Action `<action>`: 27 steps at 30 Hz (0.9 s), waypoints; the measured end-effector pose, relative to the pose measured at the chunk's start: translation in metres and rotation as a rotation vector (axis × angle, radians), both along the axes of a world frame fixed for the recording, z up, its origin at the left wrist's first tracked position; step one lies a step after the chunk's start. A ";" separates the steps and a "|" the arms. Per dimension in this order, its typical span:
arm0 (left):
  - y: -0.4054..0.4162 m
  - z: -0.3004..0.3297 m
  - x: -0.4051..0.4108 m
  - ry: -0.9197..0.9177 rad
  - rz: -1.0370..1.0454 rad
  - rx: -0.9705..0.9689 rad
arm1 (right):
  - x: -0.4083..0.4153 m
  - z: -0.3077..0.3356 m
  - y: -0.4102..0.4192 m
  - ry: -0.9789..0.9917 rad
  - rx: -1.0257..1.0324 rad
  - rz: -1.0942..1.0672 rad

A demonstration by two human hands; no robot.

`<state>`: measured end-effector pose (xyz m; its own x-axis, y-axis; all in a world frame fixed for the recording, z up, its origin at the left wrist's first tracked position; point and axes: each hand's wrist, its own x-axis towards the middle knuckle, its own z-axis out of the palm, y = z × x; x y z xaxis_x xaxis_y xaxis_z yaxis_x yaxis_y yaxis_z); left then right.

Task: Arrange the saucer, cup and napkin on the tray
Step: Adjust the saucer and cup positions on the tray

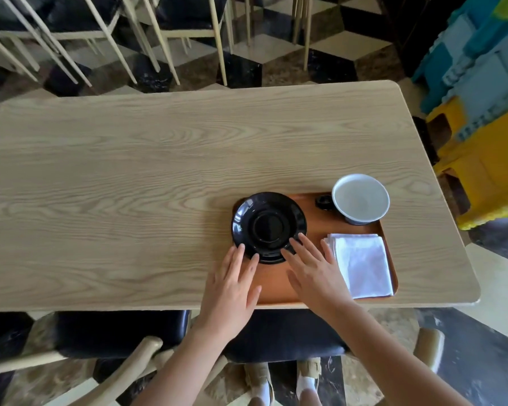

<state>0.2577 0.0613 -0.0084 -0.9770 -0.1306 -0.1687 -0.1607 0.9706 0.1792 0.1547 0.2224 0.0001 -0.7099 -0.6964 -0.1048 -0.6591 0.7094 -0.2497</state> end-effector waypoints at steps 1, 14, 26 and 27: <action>0.000 -0.001 0.001 0.008 -0.001 0.022 | 0.001 0.000 0.000 0.014 -0.002 -0.001; 0.008 -0.003 0.020 0.088 -0.038 0.089 | 0.023 -0.002 0.015 0.064 -0.022 -0.032; 0.010 0.003 0.030 0.079 -0.057 0.086 | 0.038 -0.004 0.021 0.074 -0.040 -0.039; 0.011 0.004 0.030 0.073 -0.058 0.080 | 0.038 -0.003 0.021 0.078 -0.041 -0.039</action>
<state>0.2878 0.0718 -0.0041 -0.9926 -0.0620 -0.1044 -0.0879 0.9600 0.2660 0.1925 0.2437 -0.0030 -0.7417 -0.6705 -0.0204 -0.6494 0.7253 -0.2283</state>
